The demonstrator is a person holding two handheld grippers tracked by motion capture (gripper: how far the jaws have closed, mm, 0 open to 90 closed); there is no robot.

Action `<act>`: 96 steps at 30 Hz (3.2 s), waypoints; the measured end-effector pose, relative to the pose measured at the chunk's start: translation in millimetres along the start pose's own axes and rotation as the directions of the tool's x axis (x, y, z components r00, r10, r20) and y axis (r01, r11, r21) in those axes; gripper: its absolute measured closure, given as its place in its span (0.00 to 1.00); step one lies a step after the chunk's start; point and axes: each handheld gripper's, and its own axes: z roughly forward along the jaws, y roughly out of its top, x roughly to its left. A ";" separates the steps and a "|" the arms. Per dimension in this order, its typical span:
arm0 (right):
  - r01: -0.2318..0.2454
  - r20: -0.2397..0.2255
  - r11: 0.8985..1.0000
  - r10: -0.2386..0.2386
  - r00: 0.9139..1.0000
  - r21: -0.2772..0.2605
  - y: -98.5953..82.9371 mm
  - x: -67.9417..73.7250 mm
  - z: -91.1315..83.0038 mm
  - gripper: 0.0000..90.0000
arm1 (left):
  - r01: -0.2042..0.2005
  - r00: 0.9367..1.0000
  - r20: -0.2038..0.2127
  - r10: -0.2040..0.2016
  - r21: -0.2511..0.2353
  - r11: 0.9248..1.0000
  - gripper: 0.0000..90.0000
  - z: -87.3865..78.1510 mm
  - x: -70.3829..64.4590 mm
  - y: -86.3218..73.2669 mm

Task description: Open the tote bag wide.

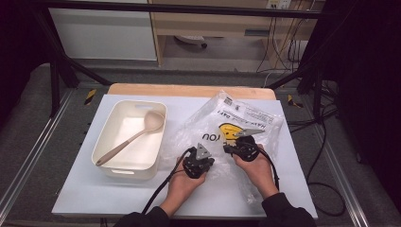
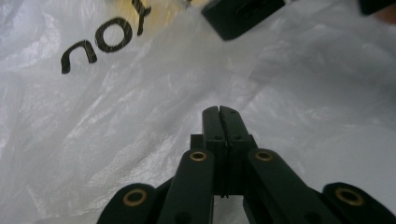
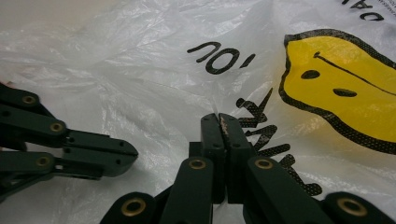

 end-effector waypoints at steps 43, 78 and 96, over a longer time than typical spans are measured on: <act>-0.072 0.087 0.976 0.092 0.992 -0.207 105.5 -5.4 -39.0 1.00 | 0.057 0.997 0.057 -0.057 0.015 0.998 1.00 4.5 10.0 0.1; -0.048 0.132 0.962 0.085 0.988 -0.268 161.6 -6.4 -65.6 1.00 | -0.011 0.999 0.047 0.009 0.034 0.999 1.00 4.8 7.9 3.8; -0.019 0.169 0.970 0.061 0.984 -0.243 159.3 -4.4 -75.1 1.00 | -0.010 0.995 0.095 0.003 0.071 0.997 1.00 6.1 14.8 10.2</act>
